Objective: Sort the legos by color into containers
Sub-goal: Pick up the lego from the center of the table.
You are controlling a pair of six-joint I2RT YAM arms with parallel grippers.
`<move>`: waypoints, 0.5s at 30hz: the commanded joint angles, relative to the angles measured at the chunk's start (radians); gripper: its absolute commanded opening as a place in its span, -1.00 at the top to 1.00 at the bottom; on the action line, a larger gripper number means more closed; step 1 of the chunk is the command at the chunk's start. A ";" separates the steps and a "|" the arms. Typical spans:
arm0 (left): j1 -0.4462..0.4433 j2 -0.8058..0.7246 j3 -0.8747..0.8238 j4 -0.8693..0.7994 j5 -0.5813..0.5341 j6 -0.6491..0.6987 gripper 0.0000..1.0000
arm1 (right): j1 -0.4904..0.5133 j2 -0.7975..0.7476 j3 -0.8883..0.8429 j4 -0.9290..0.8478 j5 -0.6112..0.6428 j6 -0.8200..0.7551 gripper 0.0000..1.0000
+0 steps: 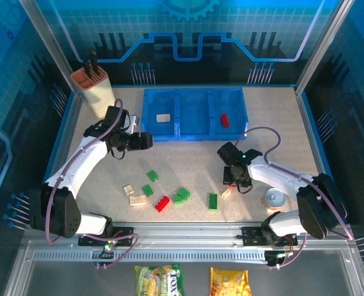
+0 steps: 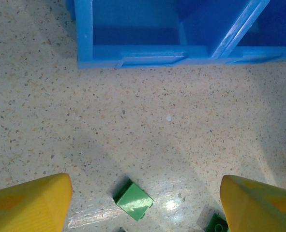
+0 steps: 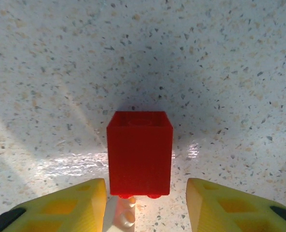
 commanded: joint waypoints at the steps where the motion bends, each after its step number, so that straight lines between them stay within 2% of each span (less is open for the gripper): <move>1: 0.010 -0.008 -0.010 0.003 0.026 0.010 -0.62 | 0.012 0.015 -0.024 0.036 -0.003 0.028 0.04; 15: 0.010 0.000 -0.009 0.003 0.036 0.008 -0.63 | 0.021 0.085 -0.009 0.062 0.014 0.013 0.16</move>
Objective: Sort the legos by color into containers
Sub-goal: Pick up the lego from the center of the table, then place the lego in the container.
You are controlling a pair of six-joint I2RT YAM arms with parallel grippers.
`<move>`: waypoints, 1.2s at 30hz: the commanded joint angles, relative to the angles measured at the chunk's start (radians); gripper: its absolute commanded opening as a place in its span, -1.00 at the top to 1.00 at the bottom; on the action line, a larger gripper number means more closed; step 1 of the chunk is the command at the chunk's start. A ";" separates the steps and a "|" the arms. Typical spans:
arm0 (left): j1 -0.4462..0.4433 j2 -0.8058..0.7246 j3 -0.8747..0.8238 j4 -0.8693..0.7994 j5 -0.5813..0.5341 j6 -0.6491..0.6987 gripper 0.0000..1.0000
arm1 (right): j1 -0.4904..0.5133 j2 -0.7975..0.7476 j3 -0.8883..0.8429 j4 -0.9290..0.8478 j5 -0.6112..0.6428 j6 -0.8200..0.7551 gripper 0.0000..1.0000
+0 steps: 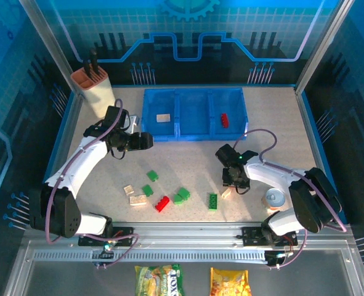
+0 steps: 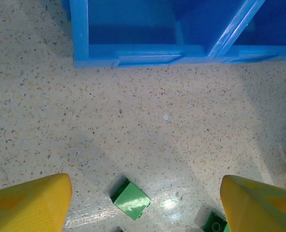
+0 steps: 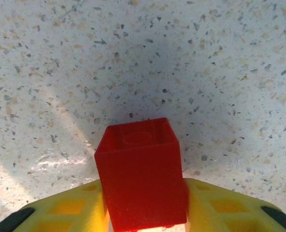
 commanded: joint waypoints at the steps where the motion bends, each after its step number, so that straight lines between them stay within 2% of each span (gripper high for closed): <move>1: 0.009 0.002 -0.009 0.000 0.021 0.010 -0.64 | 0.020 0.025 0.013 0.006 0.013 0.006 0.16; 12: 0.011 0.009 -0.001 -0.016 0.000 0.018 -0.66 | 0.034 0.013 0.051 -0.033 0.040 -0.011 0.26; 18: 0.012 0.008 -0.001 -0.022 -0.001 0.024 -0.67 | 0.025 0.015 0.131 -0.083 0.055 -0.074 0.26; 36: 0.017 -0.035 -0.012 -0.013 -0.046 0.038 -0.66 | -0.150 0.208 0.532 -0.161 -0.027 -0.344 0.29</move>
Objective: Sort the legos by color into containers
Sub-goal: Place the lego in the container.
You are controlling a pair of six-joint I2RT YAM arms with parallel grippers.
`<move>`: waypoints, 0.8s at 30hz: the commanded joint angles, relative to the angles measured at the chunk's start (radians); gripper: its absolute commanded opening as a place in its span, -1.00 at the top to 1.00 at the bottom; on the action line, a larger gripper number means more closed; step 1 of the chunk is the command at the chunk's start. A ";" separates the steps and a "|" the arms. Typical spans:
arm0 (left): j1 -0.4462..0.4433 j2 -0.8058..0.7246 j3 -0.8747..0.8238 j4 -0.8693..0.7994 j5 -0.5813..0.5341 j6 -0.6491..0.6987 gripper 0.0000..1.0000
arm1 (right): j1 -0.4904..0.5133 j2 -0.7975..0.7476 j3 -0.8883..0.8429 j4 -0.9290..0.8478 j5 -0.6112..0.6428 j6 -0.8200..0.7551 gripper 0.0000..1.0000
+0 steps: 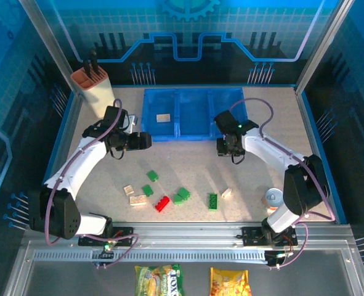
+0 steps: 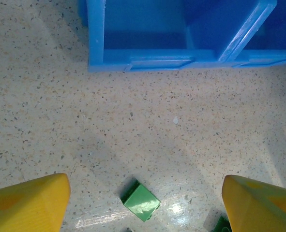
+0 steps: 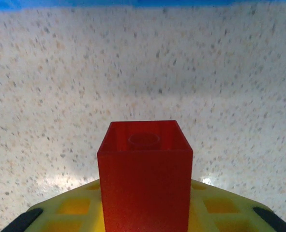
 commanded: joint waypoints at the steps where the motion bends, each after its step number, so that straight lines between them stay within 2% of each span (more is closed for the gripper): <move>1: 0.012 -0.023 -0.012 -0.008 -0.005 0.027 -0.66 | -0.040 0.052 0.085 -0.044 -0.031 -0.084 0.29; 11: 0.012 -0.020 -0.013 -0.003 0.002 0.026 -0.66 | -0.142 0.227 0.339 -0.090 -0.058 -0.179 0.30; 24: 0.012 -0.016 -0.012 -0.007 0.011 0.027 -0.64 | -0.199 0.487 0.591 -0.148 -0.069 -0.240 0.30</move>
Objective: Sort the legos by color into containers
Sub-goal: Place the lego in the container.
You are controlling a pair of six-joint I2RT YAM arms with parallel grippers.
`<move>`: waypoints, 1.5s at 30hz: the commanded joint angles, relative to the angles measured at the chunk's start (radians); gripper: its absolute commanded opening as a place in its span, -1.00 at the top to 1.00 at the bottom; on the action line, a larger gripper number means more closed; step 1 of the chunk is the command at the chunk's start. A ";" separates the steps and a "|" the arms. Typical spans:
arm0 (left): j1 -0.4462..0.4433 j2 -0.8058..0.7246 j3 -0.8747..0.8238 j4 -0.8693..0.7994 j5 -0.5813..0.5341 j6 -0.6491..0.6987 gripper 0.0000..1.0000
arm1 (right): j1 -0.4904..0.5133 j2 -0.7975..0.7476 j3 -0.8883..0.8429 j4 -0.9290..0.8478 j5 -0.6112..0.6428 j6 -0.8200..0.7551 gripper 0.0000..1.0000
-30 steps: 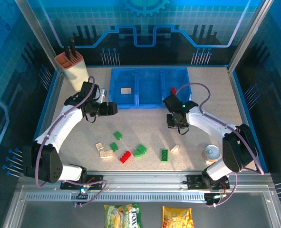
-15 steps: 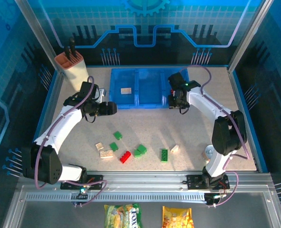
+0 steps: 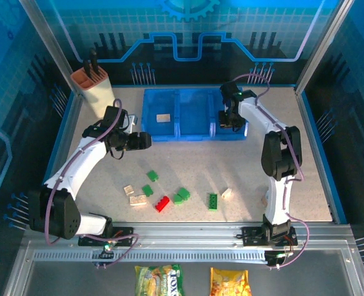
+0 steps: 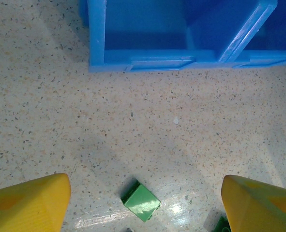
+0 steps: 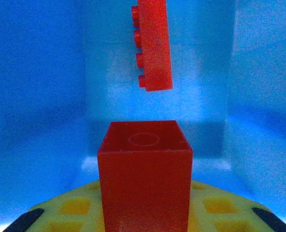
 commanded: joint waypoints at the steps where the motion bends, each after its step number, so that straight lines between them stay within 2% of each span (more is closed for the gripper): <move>1: 0.011 -0.019 -0.012 -0.006 0.010 0.028 -0.64 | -0.015 0.052 0.058 -0.054 -0.016 -0.028 0.30; 26: 0.011 0.018 0.002 -0.014 0.005 0.033 -0.65 | -0.052 0.225 0.138 -0.025 -0.056 -0.027 0.26; 45: 0.011 0.018 -0.001 -0.020 0.022 0.028 -0.66 | -0.047 0.156 0.139 -0.052 -0.061 -0.019 0.13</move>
